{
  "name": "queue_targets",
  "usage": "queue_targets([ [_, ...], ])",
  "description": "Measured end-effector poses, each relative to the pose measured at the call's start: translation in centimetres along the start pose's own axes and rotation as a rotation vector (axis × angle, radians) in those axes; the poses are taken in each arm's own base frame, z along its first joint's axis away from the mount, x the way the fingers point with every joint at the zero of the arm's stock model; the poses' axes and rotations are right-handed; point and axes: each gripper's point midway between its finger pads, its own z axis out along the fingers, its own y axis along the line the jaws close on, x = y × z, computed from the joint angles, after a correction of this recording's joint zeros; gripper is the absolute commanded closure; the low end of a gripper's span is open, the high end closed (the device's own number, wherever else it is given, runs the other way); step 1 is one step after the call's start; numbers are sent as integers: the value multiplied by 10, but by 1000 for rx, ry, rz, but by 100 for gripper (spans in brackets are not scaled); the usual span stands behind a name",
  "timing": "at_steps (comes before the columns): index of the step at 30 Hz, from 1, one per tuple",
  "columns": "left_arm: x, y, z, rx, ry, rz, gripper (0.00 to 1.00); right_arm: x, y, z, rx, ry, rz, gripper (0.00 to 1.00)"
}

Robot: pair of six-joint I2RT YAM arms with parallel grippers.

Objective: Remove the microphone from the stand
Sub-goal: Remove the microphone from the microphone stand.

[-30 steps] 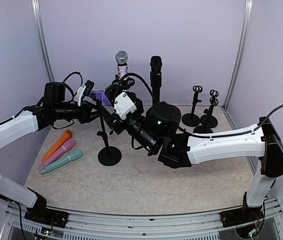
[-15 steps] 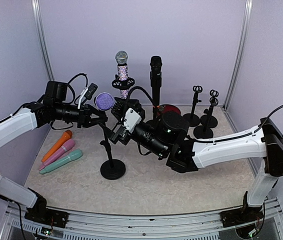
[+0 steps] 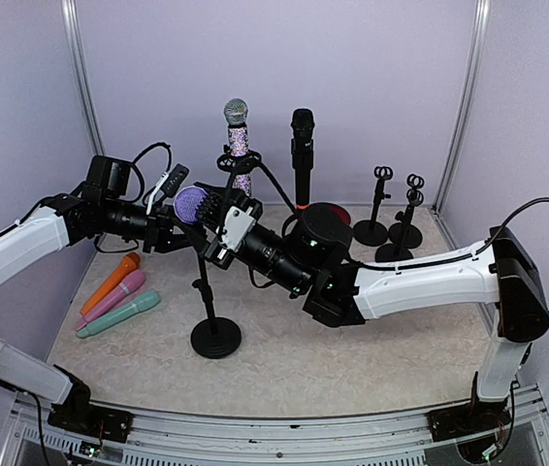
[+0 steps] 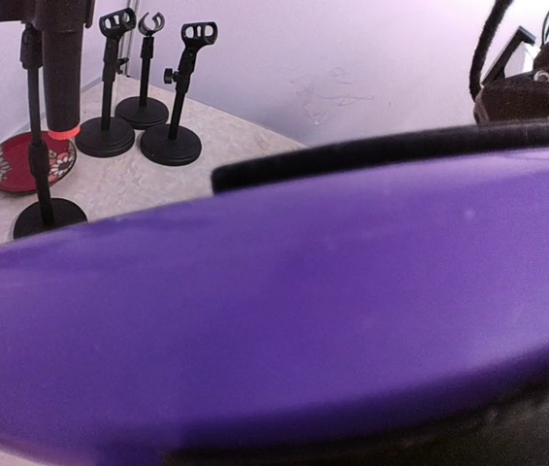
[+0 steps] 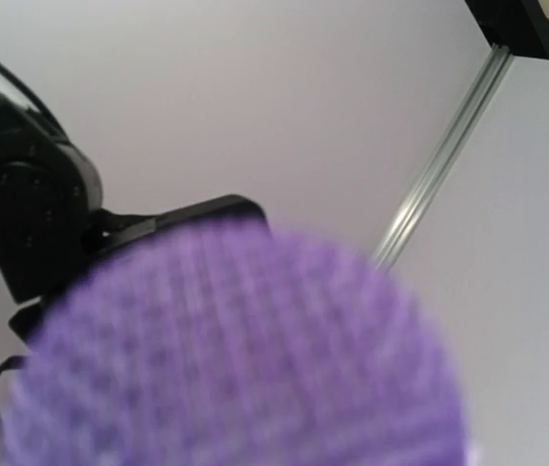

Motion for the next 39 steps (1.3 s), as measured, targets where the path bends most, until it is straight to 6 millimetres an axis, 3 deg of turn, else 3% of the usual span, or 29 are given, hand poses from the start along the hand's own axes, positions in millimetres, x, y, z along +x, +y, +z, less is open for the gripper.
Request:
queue_targets([
  [6, -2, -8, -2, 34, 3, 7, 90, -4, 1, 11, -2, -24, -25, 56],
  [10, 0, -10, -2, 46, 9, 1, 90, -6, 2, 17, -1, -37, -58, 70],
  [14, 3, -13, -2, 56, 18, -13, 91, -6, 2, 19, -1, -34, -85, 91],
  [18, 2, -11, -3, 47, 17, 0, 94, -7, 4, 18, 0, -34, -120, 99],
  [24, -4, -1, -2, -10, 22, 32, 100, -8, 1, 16, 27, -30, -173, 100],
  [39, -9, 24, 11, -65, 19, 60, 100, 7, -9, 0, 78, 59, -235, 100],
])
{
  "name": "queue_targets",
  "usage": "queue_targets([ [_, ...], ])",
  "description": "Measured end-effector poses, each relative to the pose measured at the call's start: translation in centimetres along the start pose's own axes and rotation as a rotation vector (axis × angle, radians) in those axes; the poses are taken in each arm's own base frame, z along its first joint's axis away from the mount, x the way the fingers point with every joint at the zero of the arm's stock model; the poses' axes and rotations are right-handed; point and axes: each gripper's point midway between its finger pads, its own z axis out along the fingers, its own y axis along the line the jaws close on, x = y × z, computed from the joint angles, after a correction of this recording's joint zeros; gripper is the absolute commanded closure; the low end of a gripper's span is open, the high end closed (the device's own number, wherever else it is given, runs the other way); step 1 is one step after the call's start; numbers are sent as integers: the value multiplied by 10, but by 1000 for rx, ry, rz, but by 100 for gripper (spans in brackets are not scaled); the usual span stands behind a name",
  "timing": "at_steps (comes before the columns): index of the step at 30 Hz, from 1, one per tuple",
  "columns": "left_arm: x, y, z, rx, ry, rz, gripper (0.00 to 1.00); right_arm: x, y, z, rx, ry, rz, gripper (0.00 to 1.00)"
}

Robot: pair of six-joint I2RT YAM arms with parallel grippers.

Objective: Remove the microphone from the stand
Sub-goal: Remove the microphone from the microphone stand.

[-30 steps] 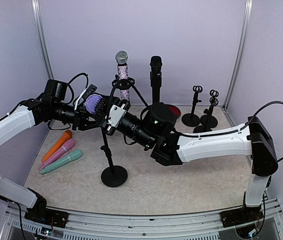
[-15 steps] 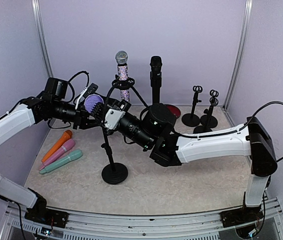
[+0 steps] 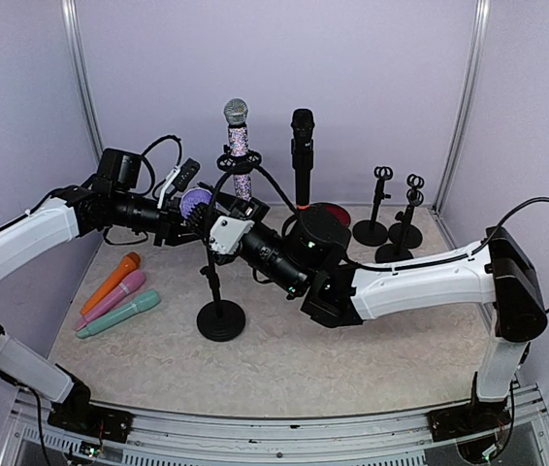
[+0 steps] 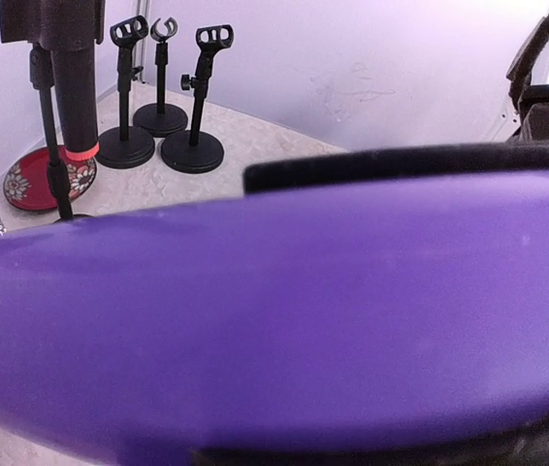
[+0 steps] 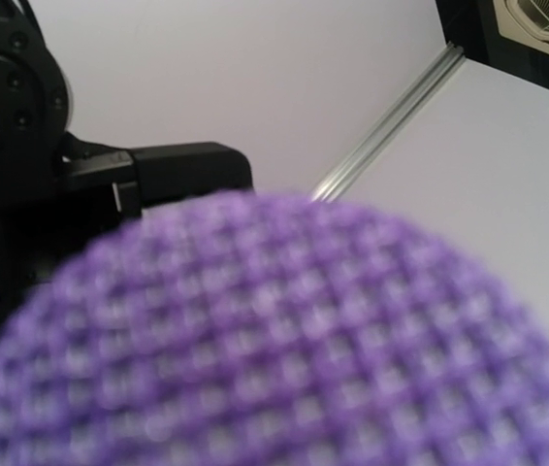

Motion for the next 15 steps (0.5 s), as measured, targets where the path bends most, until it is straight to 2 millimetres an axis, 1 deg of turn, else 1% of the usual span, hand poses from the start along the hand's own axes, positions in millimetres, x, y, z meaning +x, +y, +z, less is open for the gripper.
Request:
queue_targets([
  [8, -4, 5, 4, 10, -10, 5, 100, 0, -4, -1, 13, 9, -9, 100],
  [15, -8, 6, 9, 25, -14, 7, 100, -6, -9, -7, 21, -1, -11, 100],
])
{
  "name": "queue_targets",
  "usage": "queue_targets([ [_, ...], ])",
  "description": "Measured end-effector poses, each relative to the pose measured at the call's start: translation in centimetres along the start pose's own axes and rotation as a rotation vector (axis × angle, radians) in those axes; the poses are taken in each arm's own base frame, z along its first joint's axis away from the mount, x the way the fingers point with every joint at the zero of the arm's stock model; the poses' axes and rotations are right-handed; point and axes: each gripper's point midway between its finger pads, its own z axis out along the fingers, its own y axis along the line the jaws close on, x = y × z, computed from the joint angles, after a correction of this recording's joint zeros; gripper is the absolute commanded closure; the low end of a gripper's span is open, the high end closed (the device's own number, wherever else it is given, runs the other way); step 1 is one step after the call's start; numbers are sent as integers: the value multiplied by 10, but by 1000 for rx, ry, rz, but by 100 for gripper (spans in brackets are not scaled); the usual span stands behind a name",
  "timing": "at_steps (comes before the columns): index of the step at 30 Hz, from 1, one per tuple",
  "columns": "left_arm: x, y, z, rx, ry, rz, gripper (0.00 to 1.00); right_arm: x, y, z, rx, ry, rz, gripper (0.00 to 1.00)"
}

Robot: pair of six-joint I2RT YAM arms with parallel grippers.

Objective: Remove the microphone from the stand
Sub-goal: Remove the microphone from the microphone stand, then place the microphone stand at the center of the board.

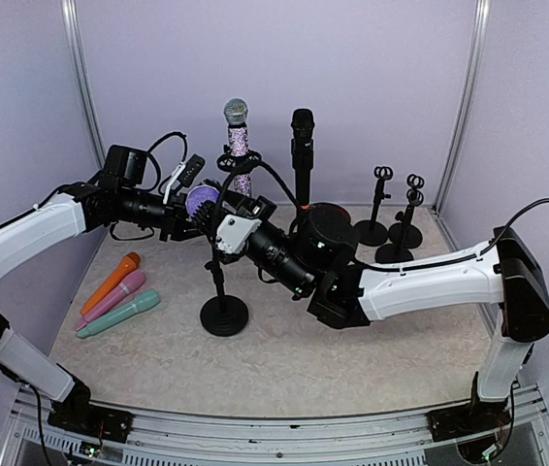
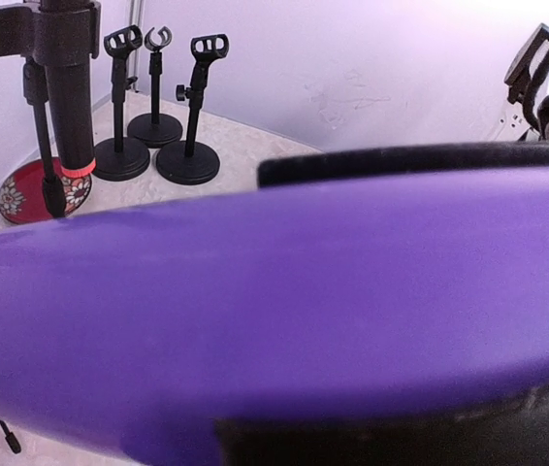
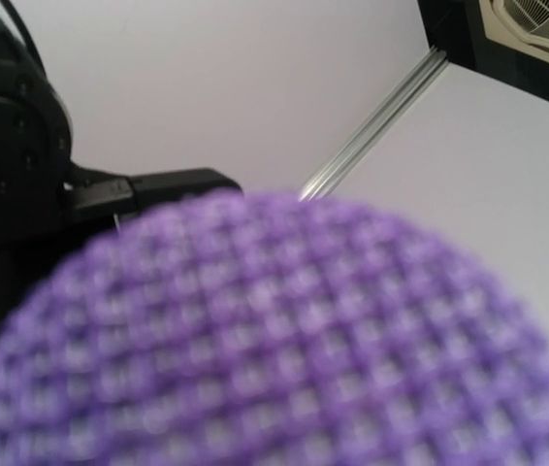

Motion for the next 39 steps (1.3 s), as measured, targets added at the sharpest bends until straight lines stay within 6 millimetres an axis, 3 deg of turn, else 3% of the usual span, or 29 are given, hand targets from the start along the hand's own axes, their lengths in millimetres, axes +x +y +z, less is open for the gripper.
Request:
queue_targets([
  [11, -2, 14, 4, -46, 0, -1, 100, -27, -3, -9, 1, -46, 13, 100],
  [14, 1, 48, -2, -156, 1, -29, 100, -73, -6, -18, 0, -170, 48, 100],
  [15, -1, 58, -4, -189, -6, -39, 100, -104, -10, -26, 2, -252, 72, 100],
  [18, -3, 73, -9, -236, -14, -63, 100, -168, -32, -49, 33, -422, 124, 100],
  [21, -5, 73, -7, -236, -14, -64, 94, -193, -66, -65, 104, -503, 143, 100],
  [25, -8, 66, 2, -202, 3, -52, 72, -188, -81, -71, 150, -490, 143, 100],
  [30, -13, 52, 15, -128, 32, -22, 45, -162, -65, -71, 131, -394, 144, 100],
  [37, -21, 37, 9, -92, 61, 79, 5, -138, -59, -65, 129, -271, 188, 100],
  [39, -17, 33, 3, -95, 83, 102, 1, -131, -58, -63, 126, -240, 211, 100],
])
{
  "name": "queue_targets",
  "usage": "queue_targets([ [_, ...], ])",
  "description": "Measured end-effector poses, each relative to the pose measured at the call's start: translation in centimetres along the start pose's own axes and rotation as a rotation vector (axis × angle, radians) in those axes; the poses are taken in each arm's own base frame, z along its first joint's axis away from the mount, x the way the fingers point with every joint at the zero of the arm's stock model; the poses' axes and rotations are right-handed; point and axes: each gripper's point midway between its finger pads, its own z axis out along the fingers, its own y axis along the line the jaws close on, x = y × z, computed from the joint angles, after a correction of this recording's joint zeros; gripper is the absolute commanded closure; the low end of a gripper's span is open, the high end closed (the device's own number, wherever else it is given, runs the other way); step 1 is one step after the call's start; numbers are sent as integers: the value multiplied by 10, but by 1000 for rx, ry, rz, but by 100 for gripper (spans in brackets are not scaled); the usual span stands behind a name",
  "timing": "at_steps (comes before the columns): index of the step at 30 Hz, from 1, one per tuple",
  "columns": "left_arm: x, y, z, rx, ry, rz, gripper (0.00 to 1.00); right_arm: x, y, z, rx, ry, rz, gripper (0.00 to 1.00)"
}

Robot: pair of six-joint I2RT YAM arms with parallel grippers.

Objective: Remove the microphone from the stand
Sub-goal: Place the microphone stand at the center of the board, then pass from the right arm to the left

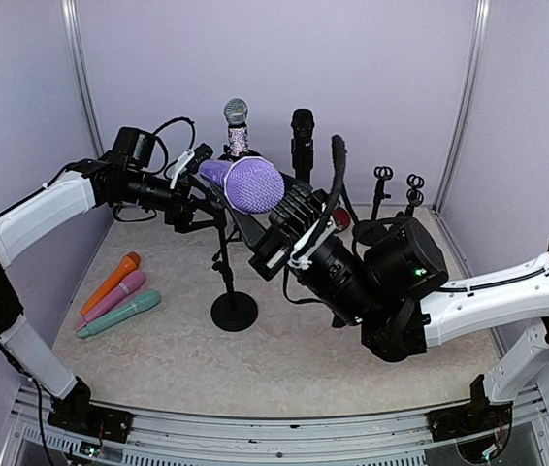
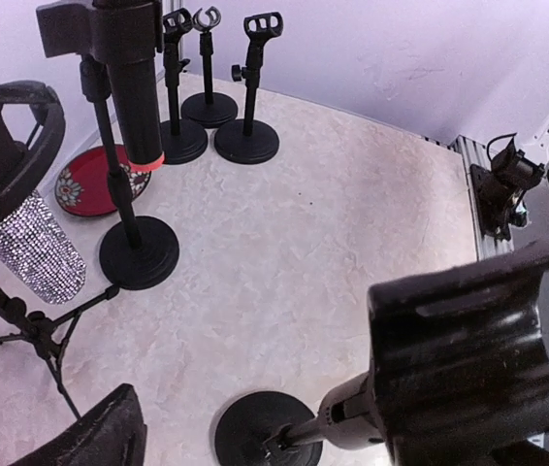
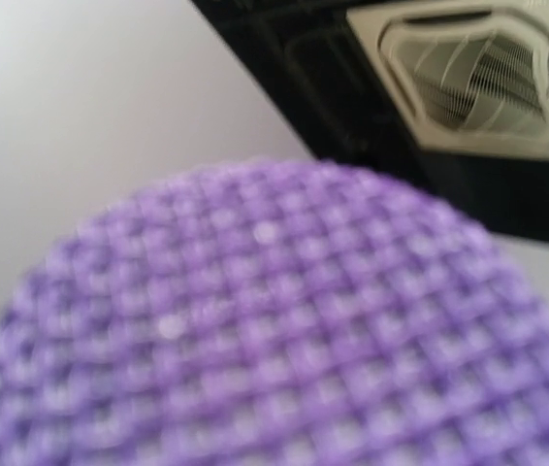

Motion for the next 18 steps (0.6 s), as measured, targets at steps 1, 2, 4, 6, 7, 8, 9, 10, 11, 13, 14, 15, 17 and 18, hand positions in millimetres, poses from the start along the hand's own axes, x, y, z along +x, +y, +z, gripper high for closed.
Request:
queue_targets([
  [1, 2, -2, -4, -3, 11, 11, 1, 5, 0, 0, -1, 22, 10, 100],
  [2, 3, -5, -10, -8, 19, 34, 1, 8, 1, 1, -3, 37, 21, 100],
  [4, 5, -10, -23, -29, 30, 76, 1, 17, 3, 2, -10, 75, 49, 100],
  [6, 7, -17, -38, -53, 41, 125, 1, 24, 2, 4, -10, 107, 82, 100],
  [7, 8, -22, -46, -65, 49, 149, 1, 28, 2, 6, -11, 125, 101, 100],
  [8, 10, -26, -52, -77, 55, 168, 1, 31, 0, 8, -8, 142, 123, 100],
  [9, 12, -32, -60, -89, 65, 195, 1, 34, -2, 11, -6, 156, 144, 100],
  [10, 13, -37, -66, -96, 71, 214, 1, 37, -3, 14, -6, 169, 169, 100],
  [11, 15, -43, -72, -102, 79, 241, 1, 39, -4, 16, -6, 180, 196, 100],
  [13, 17, -54, -81, -104, 90, 280, 2, 45, -2, 21, -12, 204, 248, 100],
  [14, 19, -59, -85, -103, 98, 299, 3, 47, 0, 23, -17, 213, 268, 100],
  [15, 21, -64, -87, -97, 106, 312, 5, 51, 4, 25, -24, 225, 290, 100],
  [17, 24, -72, -91, -88, 118, 335, 8, 60, 15, 28, -48, 250, 336, 100],
  [18, 25, -77, -92, -80, 123, 344, 10, 65, 23, 29, -64, 266, 356, 100],
])
